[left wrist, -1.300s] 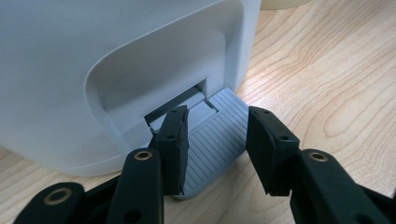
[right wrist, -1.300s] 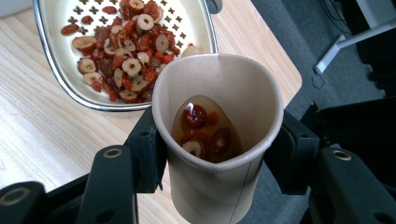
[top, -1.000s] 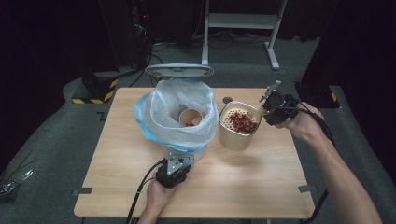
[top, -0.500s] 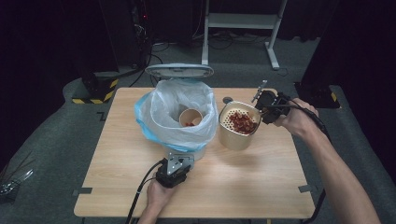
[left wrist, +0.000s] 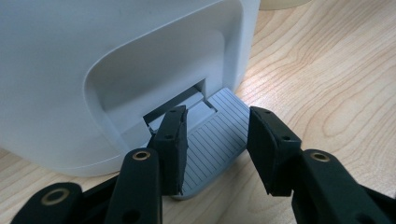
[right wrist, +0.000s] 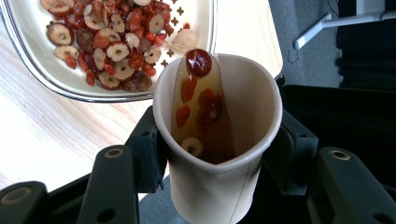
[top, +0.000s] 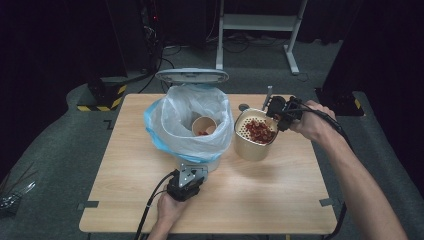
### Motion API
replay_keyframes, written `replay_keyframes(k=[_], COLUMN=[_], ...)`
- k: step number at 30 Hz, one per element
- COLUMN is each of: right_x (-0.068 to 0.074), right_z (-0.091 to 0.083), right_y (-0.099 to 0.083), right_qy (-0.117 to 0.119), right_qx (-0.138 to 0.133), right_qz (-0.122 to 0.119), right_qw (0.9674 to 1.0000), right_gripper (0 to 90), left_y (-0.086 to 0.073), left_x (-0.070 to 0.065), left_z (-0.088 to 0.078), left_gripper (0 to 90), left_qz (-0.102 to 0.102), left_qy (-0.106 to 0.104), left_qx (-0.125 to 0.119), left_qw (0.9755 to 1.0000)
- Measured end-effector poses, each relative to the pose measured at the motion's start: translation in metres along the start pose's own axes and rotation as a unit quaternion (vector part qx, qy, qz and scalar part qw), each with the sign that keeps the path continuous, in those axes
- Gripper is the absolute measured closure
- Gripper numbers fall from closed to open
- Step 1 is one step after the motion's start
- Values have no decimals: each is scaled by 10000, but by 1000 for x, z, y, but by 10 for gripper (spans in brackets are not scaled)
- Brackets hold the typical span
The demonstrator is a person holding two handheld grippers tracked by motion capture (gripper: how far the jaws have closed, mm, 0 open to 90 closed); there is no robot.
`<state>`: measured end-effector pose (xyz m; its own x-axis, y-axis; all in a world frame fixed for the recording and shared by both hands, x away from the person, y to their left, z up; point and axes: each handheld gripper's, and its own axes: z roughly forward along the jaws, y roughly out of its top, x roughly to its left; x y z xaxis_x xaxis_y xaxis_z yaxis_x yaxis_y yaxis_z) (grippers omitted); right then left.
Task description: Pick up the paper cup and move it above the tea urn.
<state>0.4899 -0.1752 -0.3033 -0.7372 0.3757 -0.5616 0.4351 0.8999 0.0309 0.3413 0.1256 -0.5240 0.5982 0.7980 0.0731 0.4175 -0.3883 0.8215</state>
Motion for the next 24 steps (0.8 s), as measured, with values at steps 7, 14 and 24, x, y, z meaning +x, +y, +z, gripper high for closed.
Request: replay_keyframes(k=[7,14,24], right_x=[5,6,7], right_z=[-3,-2,-5], right_y=[15,25,30], right_qy=[-144,-224,-233], right_qx=[285,563,858], right_qz=[-424,-655,-895], right_qw=[9986,9960,9920], right_gripper=[463,464,468], left_y=[0,0,0], left_x=[0,0,0], left_z=[0,0,0], left_gripper=[579,575,573], left_qz=[-3,0,23], left_qy=[-3,-10,-14], left_qx=[-1,-1,16], left_qw=[10000,10000,10000])
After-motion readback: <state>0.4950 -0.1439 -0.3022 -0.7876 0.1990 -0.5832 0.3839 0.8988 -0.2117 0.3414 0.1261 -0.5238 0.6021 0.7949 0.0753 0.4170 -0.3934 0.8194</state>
